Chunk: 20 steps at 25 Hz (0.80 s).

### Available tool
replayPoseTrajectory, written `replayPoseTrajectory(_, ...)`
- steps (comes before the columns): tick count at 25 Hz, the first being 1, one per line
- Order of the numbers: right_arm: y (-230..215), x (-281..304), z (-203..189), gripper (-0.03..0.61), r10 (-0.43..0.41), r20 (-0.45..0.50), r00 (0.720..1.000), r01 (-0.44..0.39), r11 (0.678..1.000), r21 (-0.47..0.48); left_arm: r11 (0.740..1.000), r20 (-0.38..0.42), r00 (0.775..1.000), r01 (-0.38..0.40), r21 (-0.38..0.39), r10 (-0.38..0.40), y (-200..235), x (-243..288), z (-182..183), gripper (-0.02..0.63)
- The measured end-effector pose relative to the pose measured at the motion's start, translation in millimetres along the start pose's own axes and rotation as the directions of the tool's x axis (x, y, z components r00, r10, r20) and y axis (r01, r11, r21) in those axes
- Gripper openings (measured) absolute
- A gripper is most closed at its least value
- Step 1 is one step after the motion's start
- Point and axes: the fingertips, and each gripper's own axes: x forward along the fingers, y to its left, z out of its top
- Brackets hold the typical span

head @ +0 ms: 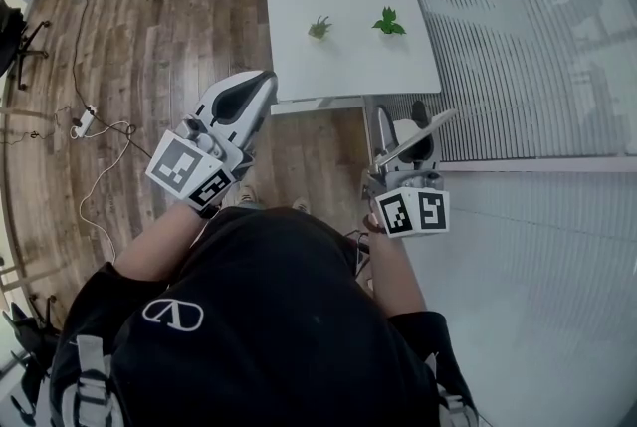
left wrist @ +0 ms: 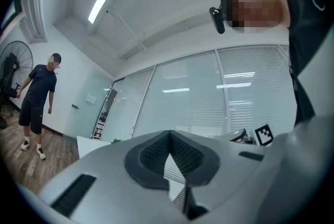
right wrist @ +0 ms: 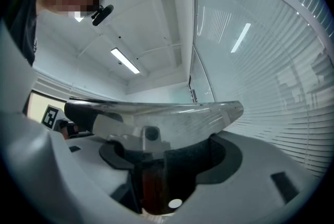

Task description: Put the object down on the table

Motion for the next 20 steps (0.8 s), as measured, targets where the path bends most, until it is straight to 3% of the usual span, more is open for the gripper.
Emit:
replayPoseTrajectory(6, 8.2, 4.0, -3.5, 0.316, -0.02, 0.019, 1.0, 0.019, 0.999, 0.034, 1.0, -0.006, 1.0, 0.021, -0.006, -0.021, 8.5, -5.6, -2.5, 0.005)
replayPoseTrajectory(20, 9.9, 6.4, -0.1, 0.314, -0.028, 0.007, 1.0, 0.028, 1.0, -0.012, 1.0, 0.003, 1.0, 0.018, -0.014, -0.018, 6.0, -4.5, 1.7, 0.005)
